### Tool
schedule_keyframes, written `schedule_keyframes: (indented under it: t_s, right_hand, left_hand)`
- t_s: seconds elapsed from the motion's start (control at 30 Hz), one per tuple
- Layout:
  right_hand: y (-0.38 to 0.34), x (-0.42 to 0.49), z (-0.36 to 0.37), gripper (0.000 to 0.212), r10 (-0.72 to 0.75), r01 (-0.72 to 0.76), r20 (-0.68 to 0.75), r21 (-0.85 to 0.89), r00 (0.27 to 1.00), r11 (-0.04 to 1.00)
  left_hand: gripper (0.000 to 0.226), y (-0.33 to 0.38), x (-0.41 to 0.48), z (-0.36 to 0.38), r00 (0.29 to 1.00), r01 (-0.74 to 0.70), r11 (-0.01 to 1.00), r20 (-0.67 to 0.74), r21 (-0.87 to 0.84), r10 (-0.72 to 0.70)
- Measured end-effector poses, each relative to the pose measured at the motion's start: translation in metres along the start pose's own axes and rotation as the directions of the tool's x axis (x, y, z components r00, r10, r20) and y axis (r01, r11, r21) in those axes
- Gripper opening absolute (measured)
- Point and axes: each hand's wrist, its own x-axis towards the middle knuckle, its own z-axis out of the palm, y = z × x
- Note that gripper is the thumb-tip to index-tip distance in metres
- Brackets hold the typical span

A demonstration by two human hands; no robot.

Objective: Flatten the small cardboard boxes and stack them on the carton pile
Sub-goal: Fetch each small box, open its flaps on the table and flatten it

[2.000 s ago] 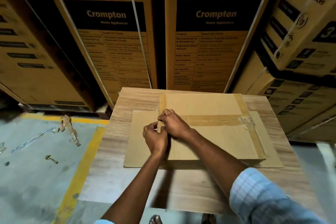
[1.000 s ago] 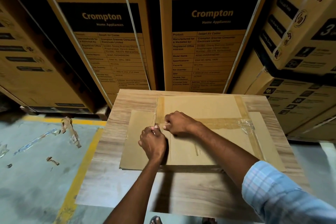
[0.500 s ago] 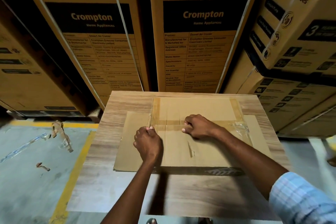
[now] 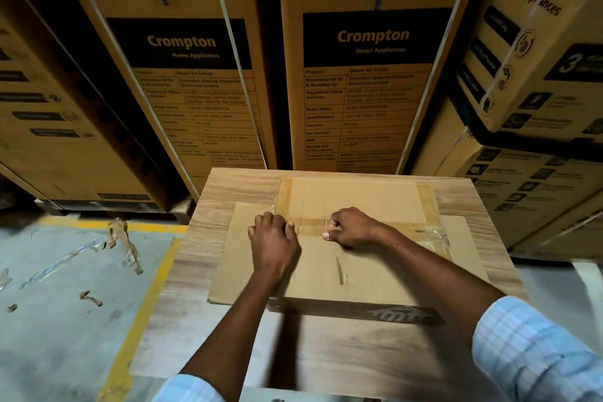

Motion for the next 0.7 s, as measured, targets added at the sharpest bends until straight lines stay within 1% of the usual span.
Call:
schedule_keyframes:
  t_s: [0.1, 0.17, 0.2, 0.27, 0.33, 0.43, 0.57, 0.7]
  right_hand:
    - [-0.005, -0.001, -0.005, 0.033, -0.001, 0.001, 0.002, -0.028, 1.0, 1.0]
    - [-0.007, -0.006, -0.004, 0.031, -0.003, 0.002, -0.032, -0.046, 0.999, 0.999]
    - [-0.007, -0.01, -0.002, 0.03, -0.007, 0.004, -0.058, -0.049, 0.998, 0.999]
    - [-0.004, -0.02, 0.001, 0.031, -0.006, 0.003, -0.1, -0.032, 0.995, 0.999]
    - [0.011, -0.031, 0.003, 0.033, -0.007, 0.003, -0.129, -0.032, 0.992, 0.999]
    - [0.043, -0.05, 0.0, 0.032, -0.016, 0.011, -0.178, -0.032, 0.984, 0.999]
    - [0.078, -0.073, -0.006, 0.026, -0.025, 0.014, -0.186, -0.058, 0.982, 0.998]
    - [0.105, -0.091, -0.007, 0.025, 0.025, -0.036, -0.24, -0.04, 0.97, 0.999]
  left_hand:
    - [0.038, 0.019, 0.0, 0.0, 0.986, -0.158, 0.979, 0.071, 0.131, 0.15]
    - [0.041, 0.036, 0.002, 0.006, 0.959, -0.254, 0.955, 0.167, 0.152, 0.229]
    - [0.043, 0.043, 0.004, 0.009, 0.949, -0.271, 0.952, 0.202, 0.144, 0.24]
    - [0.045, 0.048, 0.008, 0.013, 0.946, -0.258, 0.955, 0.238, 0.145, 0.219]
    - [0.042, 0.042, 0.007, 0.017, 0.956, -0.236, 0.963, 0.211, 0.131, 0.206]
    - [0.039, 0.034, -0.001, 0.022, 0.953, -0.286, 0.946, 0.145, 0.153, 0.265]
    - [0.035, 0.027, -0.005, 0.029, 0.951, -0.31, 0.937, 0.067, 0.158, 0.303]
    - [0.04, 0.03, -0.004, 0.027, 0.956, -0.294, 0.938, 0.069, 0.184, 0.286]
